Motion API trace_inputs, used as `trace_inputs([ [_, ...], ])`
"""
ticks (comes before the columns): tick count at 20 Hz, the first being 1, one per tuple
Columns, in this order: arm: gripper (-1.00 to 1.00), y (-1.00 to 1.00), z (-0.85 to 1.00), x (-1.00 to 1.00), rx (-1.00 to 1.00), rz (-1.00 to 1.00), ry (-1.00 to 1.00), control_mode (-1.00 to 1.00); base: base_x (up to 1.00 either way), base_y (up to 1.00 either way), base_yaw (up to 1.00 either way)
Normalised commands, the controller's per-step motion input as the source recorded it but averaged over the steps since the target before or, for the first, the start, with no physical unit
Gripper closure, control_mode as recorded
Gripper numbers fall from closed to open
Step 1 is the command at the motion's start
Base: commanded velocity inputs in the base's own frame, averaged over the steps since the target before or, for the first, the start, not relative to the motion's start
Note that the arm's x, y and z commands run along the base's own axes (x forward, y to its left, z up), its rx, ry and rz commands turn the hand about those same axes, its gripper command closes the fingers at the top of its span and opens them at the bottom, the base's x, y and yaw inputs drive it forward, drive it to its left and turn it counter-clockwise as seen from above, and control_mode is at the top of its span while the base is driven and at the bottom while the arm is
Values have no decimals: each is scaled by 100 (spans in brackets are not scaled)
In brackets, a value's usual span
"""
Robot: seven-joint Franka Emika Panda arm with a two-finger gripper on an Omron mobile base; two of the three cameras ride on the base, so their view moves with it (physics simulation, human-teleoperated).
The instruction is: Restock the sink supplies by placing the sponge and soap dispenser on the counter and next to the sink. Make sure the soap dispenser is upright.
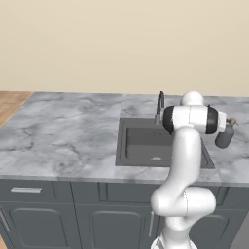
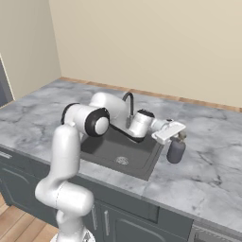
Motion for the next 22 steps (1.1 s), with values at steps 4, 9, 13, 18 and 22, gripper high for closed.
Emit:
trace_inputs([
  [4,100,-1,-9,34,0,6,8,-100,0,0,0],
  [9,100,0,-22,31,0,5,10,-100,0,0,0],
  [13,100,0,-34,14,0,5,2,-100,0,0,0],
  [18,100,0,-34,0,0,1,-3,-100,0,0,0],
  [22,100,0,-36,-1,0,0,-14,-100,0,0,0],
])
